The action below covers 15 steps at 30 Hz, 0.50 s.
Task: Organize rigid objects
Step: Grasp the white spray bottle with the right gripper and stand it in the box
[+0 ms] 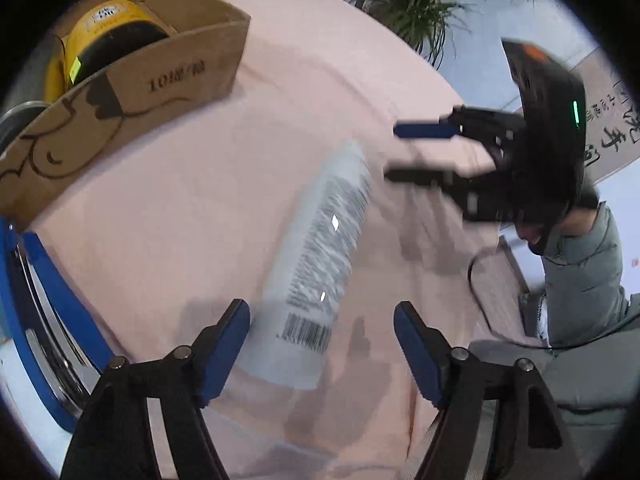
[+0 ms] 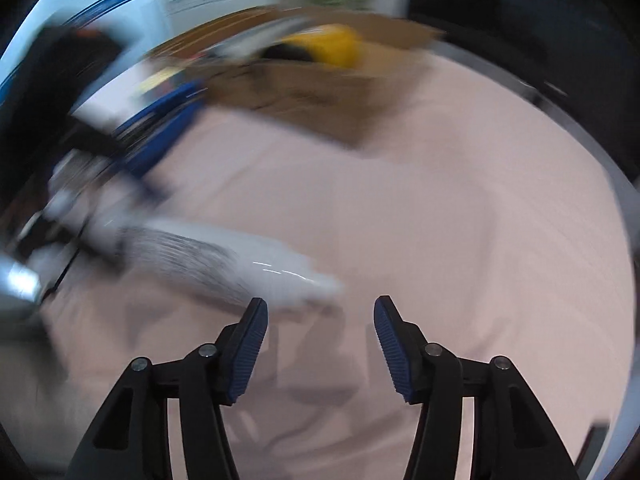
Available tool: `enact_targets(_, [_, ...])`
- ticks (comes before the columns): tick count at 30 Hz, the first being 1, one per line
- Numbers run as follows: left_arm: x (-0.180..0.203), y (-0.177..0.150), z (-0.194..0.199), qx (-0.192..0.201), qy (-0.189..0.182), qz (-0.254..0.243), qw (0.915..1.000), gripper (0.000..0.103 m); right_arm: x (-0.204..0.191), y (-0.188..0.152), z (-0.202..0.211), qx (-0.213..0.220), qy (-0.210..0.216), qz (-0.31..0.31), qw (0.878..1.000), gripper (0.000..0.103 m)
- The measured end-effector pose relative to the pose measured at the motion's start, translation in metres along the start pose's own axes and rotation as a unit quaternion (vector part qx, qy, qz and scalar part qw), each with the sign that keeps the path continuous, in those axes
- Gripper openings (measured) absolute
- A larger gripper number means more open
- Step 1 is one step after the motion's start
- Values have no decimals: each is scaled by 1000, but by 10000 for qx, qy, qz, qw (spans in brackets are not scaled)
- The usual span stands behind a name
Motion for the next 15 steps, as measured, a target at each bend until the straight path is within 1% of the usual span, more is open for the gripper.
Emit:
enact_targets(1, [2, -2, -3, -55, 39, 28, 10000, 72, 2, 1, 0, 106, 188, -403, 9990, 54])
enact_targets(2, [3, -3, -5, -104, 61, 91, 9999, 66, 6, -1, 3, 185, 444, -769, 9959, 54])
enact_targets(3, [3, -4, -9, -167, 88, 190, 9996, 56, 8, -1, 1, 238, 686, -1079, 9915, 54])
enact_targets(4, [4, -4, -10, -209, 105, 249, 9994, 51, 11, -4, -3, 260, 981, -1505, 9834, 54])
enact_targets(5, [5, -4, -13, -255, 117, 318, 9991, 44, 10, -5, -9, 214, 1136, -1783, 9772, 54])
enact_targets(6, [6, -4, -14, -258, 107, 359, 9990, 44, 4, -6, -17, 178, 1252, -2019, 9712, 54])
enact_targets(7, [8, -5, -15, -267, 162, 399, 9987, 44, 3, -6, -25, 177, 1448, -2357, 9608, 54])
enact_targets(8, [9, -5, -15, -274, 207, 449, 9984, 44, 0, -7, -29, 278, 1622, -2615, 9511, 57])
enact_targets(9, [10, -5, -14, -299, 222, 522, 9979, 44, -6, -4, -36, 356, 1773, -2797, 9429, 57])
enact_targets(10, [11, -6, -14, -309, 204, 560, 9977, 44, -12, 1, -38, 421, 1921, -2893, 9368, 60])
enact_targets(12, [16, -7, -12, -307, 216, 581, 9976, 44, -27, 9, -45, 415, 1812, -2732, 9438, 60])
enact_targets(14, [17, -6, -10, -271, 392, 603, 9970, 44, -46, 15, -54, 232, 1463, -2467, 9577, 61])
enact_targets(15, [17, -6, -8, -261, 425, 675, 9965, 45, -51, 17, -57, 203, 1363, -2402, 9609, 59])
Point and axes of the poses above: each gripper's, at about its wrist camera, not at the fingertips, and z roughly against the way its jaws point, x to its right, y to its top, the point moved 4 cm from there along -z, roughly the way its jaws point, and after that the axes turned 12 degrees about y, right-handed, at the moved point
